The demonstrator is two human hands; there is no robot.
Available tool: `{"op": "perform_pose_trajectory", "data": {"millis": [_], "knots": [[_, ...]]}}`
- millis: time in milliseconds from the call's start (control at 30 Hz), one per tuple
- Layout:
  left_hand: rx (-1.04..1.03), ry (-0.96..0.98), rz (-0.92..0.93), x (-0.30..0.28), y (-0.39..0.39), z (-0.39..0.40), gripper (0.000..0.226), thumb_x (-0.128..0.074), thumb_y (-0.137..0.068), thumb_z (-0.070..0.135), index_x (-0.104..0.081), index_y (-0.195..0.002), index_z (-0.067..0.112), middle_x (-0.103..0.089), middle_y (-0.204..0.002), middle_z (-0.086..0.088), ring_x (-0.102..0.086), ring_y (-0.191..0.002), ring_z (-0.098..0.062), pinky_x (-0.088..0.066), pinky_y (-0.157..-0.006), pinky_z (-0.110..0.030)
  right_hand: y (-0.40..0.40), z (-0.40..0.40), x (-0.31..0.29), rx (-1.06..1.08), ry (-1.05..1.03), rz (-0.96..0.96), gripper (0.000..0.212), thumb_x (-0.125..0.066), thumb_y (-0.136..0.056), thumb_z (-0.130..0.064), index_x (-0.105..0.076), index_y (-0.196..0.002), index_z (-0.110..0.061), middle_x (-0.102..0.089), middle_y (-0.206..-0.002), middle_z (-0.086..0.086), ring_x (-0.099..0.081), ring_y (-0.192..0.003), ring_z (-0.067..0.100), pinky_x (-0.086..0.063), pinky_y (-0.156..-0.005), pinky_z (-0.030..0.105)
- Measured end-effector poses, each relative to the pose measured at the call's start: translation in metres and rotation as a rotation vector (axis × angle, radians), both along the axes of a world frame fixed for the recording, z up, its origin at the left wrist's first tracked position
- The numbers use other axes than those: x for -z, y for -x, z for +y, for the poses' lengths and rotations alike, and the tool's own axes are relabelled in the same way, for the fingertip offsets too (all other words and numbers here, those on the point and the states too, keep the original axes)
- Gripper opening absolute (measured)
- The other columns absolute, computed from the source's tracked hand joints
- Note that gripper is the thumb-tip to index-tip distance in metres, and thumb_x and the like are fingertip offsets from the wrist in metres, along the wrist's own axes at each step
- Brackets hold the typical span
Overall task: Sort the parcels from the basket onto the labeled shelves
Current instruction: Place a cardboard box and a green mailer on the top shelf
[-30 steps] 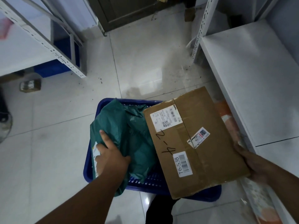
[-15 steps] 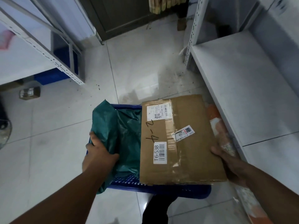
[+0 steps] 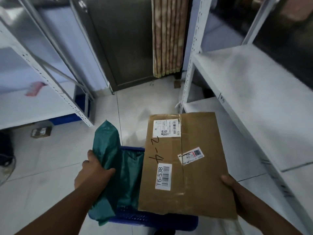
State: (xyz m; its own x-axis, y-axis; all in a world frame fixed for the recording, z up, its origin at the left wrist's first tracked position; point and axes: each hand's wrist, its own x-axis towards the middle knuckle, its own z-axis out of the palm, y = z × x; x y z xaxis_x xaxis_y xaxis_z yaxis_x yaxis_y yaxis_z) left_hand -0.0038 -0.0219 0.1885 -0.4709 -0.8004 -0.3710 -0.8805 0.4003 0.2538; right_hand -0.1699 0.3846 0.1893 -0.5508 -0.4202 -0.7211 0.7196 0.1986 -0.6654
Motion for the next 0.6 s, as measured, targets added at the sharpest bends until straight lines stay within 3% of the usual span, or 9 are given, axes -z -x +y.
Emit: {"op": "perform_pose_trajectory", "data": {"millis": [67, 100, 167, 233, 300, 400, 500, 600], "knots": [[0.015, -0.011, 0.015, -0.036, 0.009, 0.004, 0.106, -0.079, -0.073, 0.051, -0.015, -0.152, 0.02, -0.057, -0.124, -0.018, -0.065, -0.105, -0.042, -0.058, -0.087, -0.05, 0.002, 0.009, -0.052, -0.018, 0.024, 0.009, 0.1, -0.091, -0.05, -0.059, -0.058, -0.138, -0.024, -0.077, -0.122, 0.01, -0.075, -0.107, 0.036, -0.065, -0.076, 0.047], [0.038, -0.017, 0.027, -0.056, 0.013, 0.006, 0.108, -0.078, -0.072, 0.052, -0.014, -0.153, 0.02, -0.058, -0.125, -0.018, -0.065, -0.107, -0.041, -0.058, -0.089, -0.05, 0.002, 0.014, -0.08, -0.023, 0.019, 0.035, 0.103, -0.093, -0.047, -0.058, -0.058, -0.138, -0.023, -0.077, -0.122, 0.012, -0.075, -0.107, 0.037, -0.065, -0.076, 0.047], [0.087, -0.015, 0.044, -0.094, 0.021, 0.014, 0.109, -0.078, -0.073, 0.054, -0.014, -0.155, 0.019, -0.057, -0.127, -0.018, -0.065, -0.11, -0.04, -0.058, -0.092, -0.051, 0.0, 0.024, -0.132, -0.008, -0.022, 0.103, 0.112, -0.098, -0.042, -0.059, -0.058, -0.14, -0.022, -0.075, -0.126, 0.015, -0.073, -0.111, 0.04, -0.06, -0.091, 0.055], [0.114, -0.025, 0.061, -0.129, 0.028, 0.019, 0.106, -0.079, -0.074, 0.054, -0.018, -0.154, 0.018, -0.057, -0.127, -0.017, -0.064, -0.112, -0.039, -0.057, -0.094, -0.052, -0.002, 0.033, -0.185, -0.022, -0.021, 0.205, 0.088, -0.091, -0.064, -0.053, -0.058, -0.14, -0.022, -0.074, -0.127, 0.014, -0.072, -0.113, 0.041, -0.053, -0.102, 0.062], [0.13, -0.056, 0.122, -0.171, 0.031, 0.025, 0.1, -0.08, -0.071, 0.053, -0.027, -0.148, 0.018, -0.058, -0.127, -0.016, -0.064, -0.113, -0.038, -0.056, -0.097, -0.053, -0.01, 0.043, -0.241, -0.043, -0.057, 0.317, 0.072, -0.081, -0.075, -0.055, -0.059, -0.137, -0.026, -0.076, -0.123, 0.008, -0.075, -0.109, 0.037, -0.054, -0.102, 0.062], [0.185, -0.074, 0.184, -0.235, 0.034, 0.037, 0.085, -0.081, -0.066, 0.05, -0.041, -0.135, 0.019, -0.061, -0.115, -0.01, -0.065, -0.104, -0.032, -0.058, -0.094, -0.051, -0.022, 0.058, -0.321, -0.073, -0.137, 0.495, 0.086, -0.079, -0.056, -0.068, -0.06, -0.133, -0.035, -0.079, -0.116, -0.001, -0.077, -0.102, 0.031, -0.058, -0.097, 0.053], [0.27, -0.006, 0.218, -0.305, 0.03, 0.057, 0.063, -0.081, -0.075, 0.045, -0.053, -0.124, 0.017, -0.063, -0.106, -0.006, -0.065, -0.095, -0.025, -0.059, -0.085, -0.041, -0.035, 0.075, -0.394, -0.058, -0.215, 0.629, 0.111, -0.086, -0.033, -0.081, -0.057, -0.132, -0.041, -0.071, -0.127, -0.001, -0.073, -0.11, 0.031, -0.057, -0.099, 0.052], [0.359, 0.07, 0.215, -0.363, 0.029, 0.072, 0.064, -0.076, -0.074, 0.052, -0.055, -0.126, 0.021, -0.064, -0.111, -0.005, -0.064, -0.093, -0.023, -0.054, -0.078, -0.036, -0.048, 0.092, -0.452, -0.037, -0.225, 0.759, 0.118, -0.087, -0.036, -0.083, -0.052, -0.14, -0.04, -0.062, -0.141, 0.0, -0.069, -0.117, 0.029, -0.053, -0.106, 0.054]]}}
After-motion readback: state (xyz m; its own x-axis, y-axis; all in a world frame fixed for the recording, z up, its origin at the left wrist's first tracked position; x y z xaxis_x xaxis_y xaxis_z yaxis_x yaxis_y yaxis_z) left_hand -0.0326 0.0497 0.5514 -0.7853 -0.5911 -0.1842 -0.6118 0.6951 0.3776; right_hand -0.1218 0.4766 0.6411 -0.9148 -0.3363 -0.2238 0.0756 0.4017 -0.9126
